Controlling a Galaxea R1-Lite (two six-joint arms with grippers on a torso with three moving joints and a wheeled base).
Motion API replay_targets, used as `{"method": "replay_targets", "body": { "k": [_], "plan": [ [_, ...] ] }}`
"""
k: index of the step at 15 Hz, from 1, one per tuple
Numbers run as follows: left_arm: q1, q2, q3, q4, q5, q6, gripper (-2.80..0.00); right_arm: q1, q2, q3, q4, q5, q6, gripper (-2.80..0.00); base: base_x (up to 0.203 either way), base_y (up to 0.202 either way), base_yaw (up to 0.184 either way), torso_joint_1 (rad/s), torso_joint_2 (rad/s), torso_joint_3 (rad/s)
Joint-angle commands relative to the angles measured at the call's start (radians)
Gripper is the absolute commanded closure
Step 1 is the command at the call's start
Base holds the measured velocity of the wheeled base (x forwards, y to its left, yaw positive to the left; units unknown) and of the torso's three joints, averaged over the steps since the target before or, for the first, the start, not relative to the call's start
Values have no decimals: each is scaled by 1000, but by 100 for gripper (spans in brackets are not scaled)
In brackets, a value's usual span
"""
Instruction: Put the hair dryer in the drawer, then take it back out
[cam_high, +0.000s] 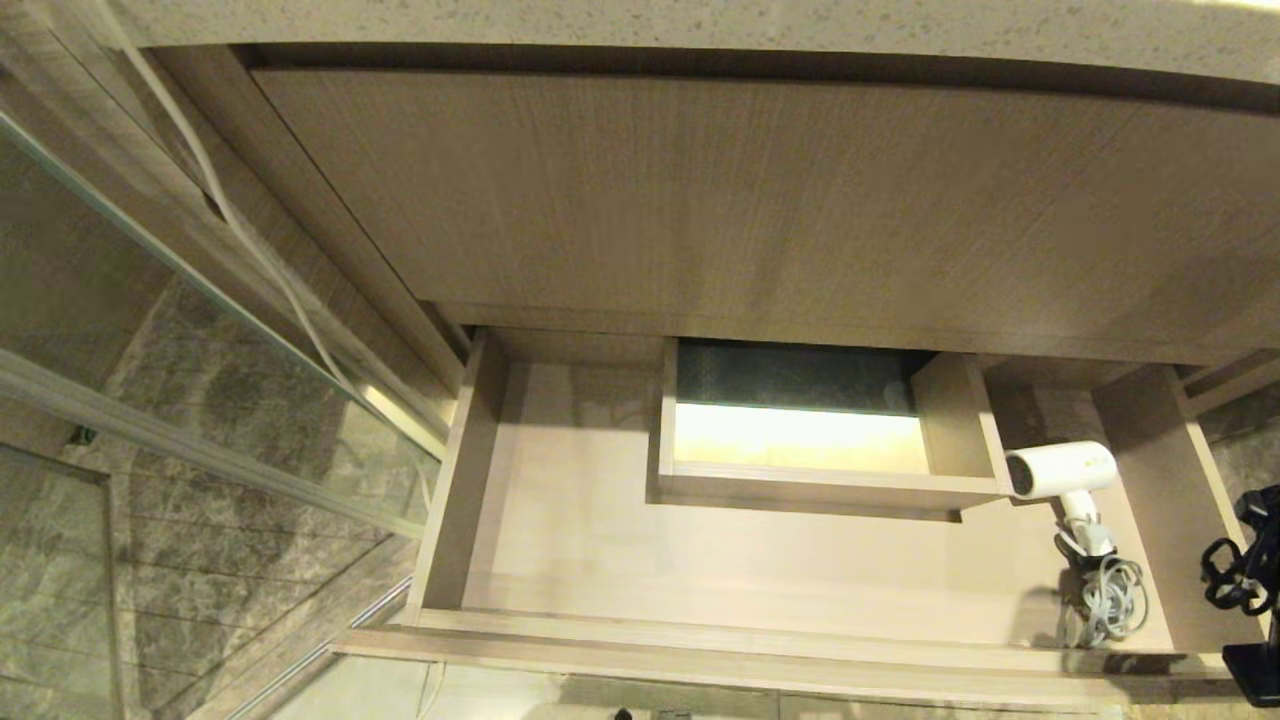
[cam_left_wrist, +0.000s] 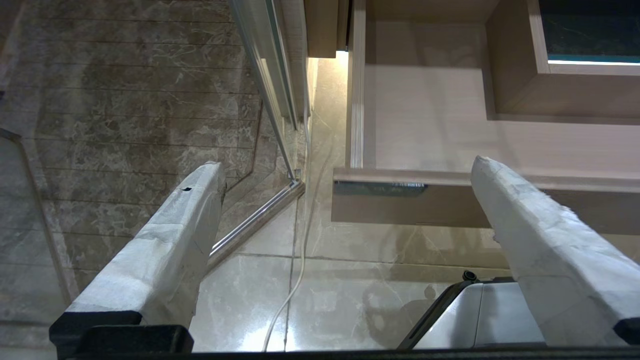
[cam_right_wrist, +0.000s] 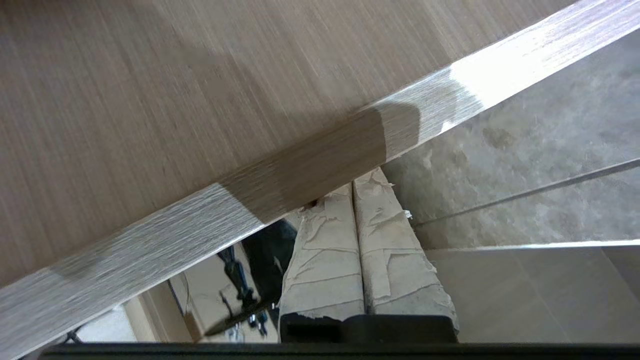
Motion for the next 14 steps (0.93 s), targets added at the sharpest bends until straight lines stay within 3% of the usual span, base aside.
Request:
{"method": "replay_targets", "body": {
  "k": [1, 4, 14],
  "plan": [
    [0, 0, 0, 1, 0, 0, -280, 2, -19, -2, -2, -2, -5, 0, 0, 0, 0, 0, 0, 0],
    [0, 0, 0, 0, 0, 0, -280, 18, -35, -5, -22, 15, -7, 0, 0, 0, 0, 0, 0, 0],
    [0, 0, 0, 1, 0, 0, -280, 96, -63, -22, -306, 39, -96, 0, 0, 0, 0, 0, 0, 0]
  ]
}}
